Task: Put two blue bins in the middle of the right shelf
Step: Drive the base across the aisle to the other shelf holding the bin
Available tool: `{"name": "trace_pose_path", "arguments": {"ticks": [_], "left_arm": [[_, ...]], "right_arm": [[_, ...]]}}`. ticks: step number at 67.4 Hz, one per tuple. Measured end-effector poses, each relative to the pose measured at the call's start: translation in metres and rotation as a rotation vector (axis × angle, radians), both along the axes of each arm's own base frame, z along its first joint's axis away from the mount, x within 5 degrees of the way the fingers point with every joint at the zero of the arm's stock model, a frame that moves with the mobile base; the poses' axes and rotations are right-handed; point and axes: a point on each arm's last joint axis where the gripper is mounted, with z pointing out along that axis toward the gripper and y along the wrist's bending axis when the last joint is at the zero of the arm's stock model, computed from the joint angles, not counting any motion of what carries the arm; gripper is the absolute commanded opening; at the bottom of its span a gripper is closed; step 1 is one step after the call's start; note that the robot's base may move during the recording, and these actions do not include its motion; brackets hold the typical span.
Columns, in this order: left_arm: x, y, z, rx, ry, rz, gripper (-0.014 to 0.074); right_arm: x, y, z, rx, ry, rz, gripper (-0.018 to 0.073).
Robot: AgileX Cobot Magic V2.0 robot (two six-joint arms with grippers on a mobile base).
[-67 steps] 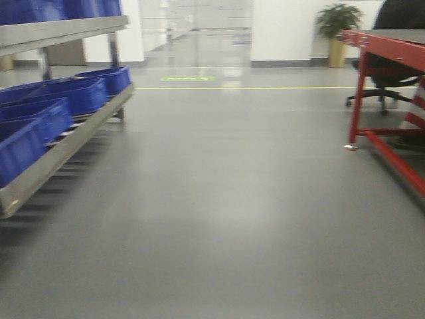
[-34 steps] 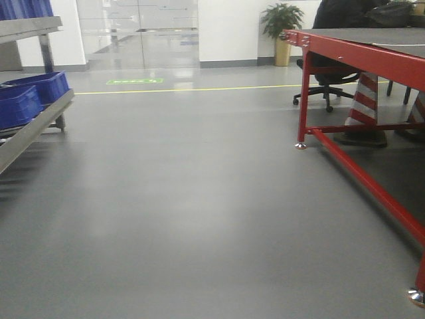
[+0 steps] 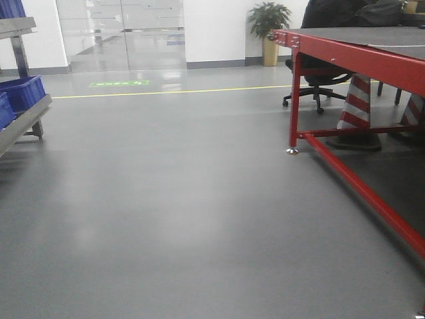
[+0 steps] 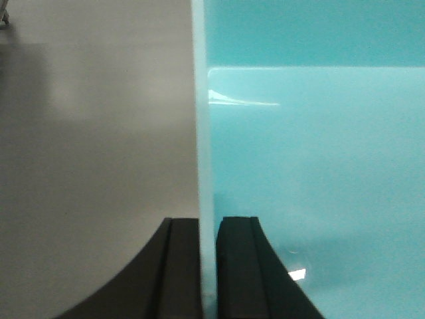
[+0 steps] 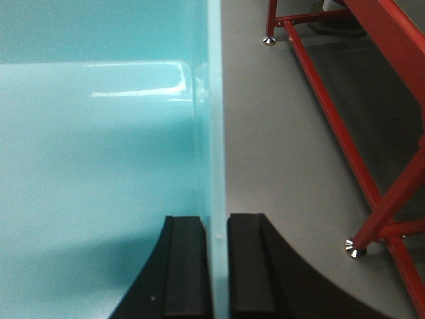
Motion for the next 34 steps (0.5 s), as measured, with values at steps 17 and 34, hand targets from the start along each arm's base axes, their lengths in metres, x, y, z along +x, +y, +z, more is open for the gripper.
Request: {"name": "trace_pose_path", "arguments": {"ticks": [17,34], "left_arm": [[0.0006,-0.0007,-0.0004,0.001,0.0,-0.002,-0.0111],[0.0005,-0.0012,-0.0002,0.0,-0.002,-0.004,-0.0111]], "right_arm": [[0.0,-0.0002,-0.0001,-0.002,0.001,-0.002,-0.0165],[0.0,-0.0002,-0.0001,-0.002,0.001,-0.002,-0.0165]]}}
